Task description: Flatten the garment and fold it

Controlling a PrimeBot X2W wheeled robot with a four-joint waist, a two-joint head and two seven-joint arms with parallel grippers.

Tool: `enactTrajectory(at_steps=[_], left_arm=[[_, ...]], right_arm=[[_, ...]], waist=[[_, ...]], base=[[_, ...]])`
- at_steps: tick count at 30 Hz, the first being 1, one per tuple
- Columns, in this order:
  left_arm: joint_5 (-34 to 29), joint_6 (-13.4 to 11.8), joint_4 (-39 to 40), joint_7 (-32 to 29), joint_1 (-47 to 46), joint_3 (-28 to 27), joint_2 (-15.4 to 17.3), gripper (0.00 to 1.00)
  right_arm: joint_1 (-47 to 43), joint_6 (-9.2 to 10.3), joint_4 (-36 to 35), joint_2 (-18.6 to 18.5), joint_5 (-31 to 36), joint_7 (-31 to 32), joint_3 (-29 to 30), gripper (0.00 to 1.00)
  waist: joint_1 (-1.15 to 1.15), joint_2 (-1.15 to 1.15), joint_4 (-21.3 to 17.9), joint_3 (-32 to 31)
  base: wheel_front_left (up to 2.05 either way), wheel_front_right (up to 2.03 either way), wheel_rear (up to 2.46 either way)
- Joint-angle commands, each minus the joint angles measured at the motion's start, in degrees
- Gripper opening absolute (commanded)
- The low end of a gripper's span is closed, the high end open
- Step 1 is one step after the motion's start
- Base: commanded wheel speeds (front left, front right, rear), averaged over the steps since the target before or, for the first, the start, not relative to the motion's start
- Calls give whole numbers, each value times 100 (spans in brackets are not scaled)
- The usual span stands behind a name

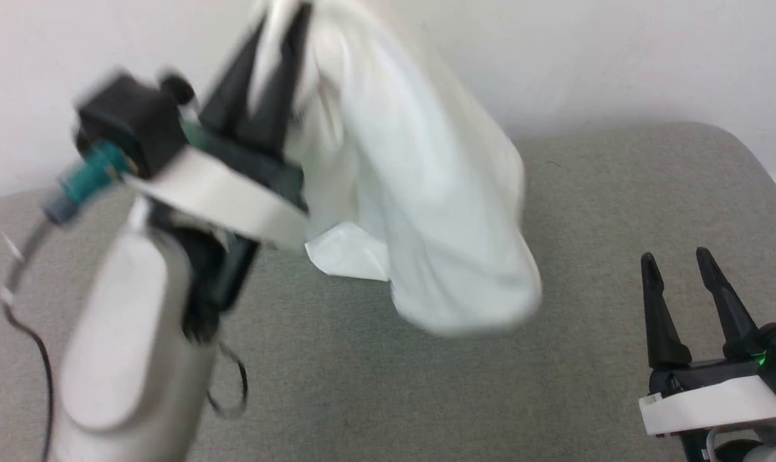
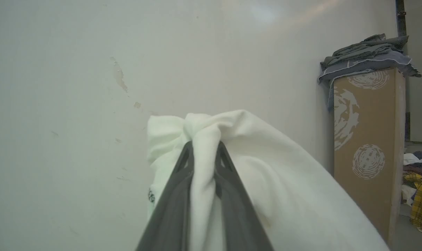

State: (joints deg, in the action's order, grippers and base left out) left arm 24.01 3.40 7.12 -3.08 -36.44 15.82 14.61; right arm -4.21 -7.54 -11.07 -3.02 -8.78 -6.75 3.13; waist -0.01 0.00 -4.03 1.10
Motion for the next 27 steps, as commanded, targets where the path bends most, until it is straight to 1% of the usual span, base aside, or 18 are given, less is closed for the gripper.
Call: enactTrajectory(at_steps=[1, 4, 6, 8, 12, 15, 16, 17, 18, 22, 25, 27], left_arm=[[39, -114, 52, -6, 471, 56, -48, 0], [14, -335, -105, 59, 1384, 210, -124, 0], [14, -471, -406, 159, 1961, 328, -223, 0], [43, -547, -810, 306, 2445, 448, -343, 0], [93, -572, -1708, 644, 2995, 617, -545, 0], [140, -479, -2164, 917, 3168, 725, -680, 0], [146, -461, -2273, 1023, 3190, 736, -710, 11], [151, -452, -2358, 1140, 3201, 740, -744, 75], [140, -438, -2406, 1277, 3198, 751, -772, 100], [92, -348, -2217, 1687, 3118, 702, -863, 100], [68, -334, -1837, 1778, 3097, 540, -897, 100], [-3, -380, -1555, 1795, 3103, 416, -889, 100]], right_arm=[[-61, 5, -39, 14, -41, -8, 2, 100], [-77, 5, -49, 14, -76, -22, -20, 100], [-74, 5, -34, 14, -87, -25, -52, 100], [-53, 5, -17, 14, -94, -30, -89, 100], [-15, 5, 38, 14, -98, -40, -157, 100], [-15, 5, 75, 14, -110, -61, -162, 100], [-17, 5, 92, 14, -110, -64, -181, 100], [-20, 5, 111, 14, -112, -68, -195, 100], [-27, 5, 129, 14, -114, -74, -199, 100], [-66, 5, 163, 14, -116, -82, -165, 100], [-79, 5, 161, 14, -110, -69, -174, 100], [-87, 5, 142, 14, -107, -55, -178, 100]], waist=[[1, 0, -95, 61], [1, 0, -129, 140], [1, 0, -133, 186], [1, 0, -117, 238], [1, 0, -66, 263], [1, 0, -4, 263], [1, 0, 10, 261], [1, 0, 32, 253], [1, 0, 58, 242], [1, 0, 175, 166], [1, 0, 231, 115], [1, 0, 265, 94]], base=[[0, 0, 0], [0, 0, 0], [0, 0, 0], [0, 0, 0], [0, 0, 0], [0, 0, 0], [0, 0, 0], [0, 0, 0], [0, 0, 0], [0, 0, 0], [0, 0, 0], [0, 0, 0]])
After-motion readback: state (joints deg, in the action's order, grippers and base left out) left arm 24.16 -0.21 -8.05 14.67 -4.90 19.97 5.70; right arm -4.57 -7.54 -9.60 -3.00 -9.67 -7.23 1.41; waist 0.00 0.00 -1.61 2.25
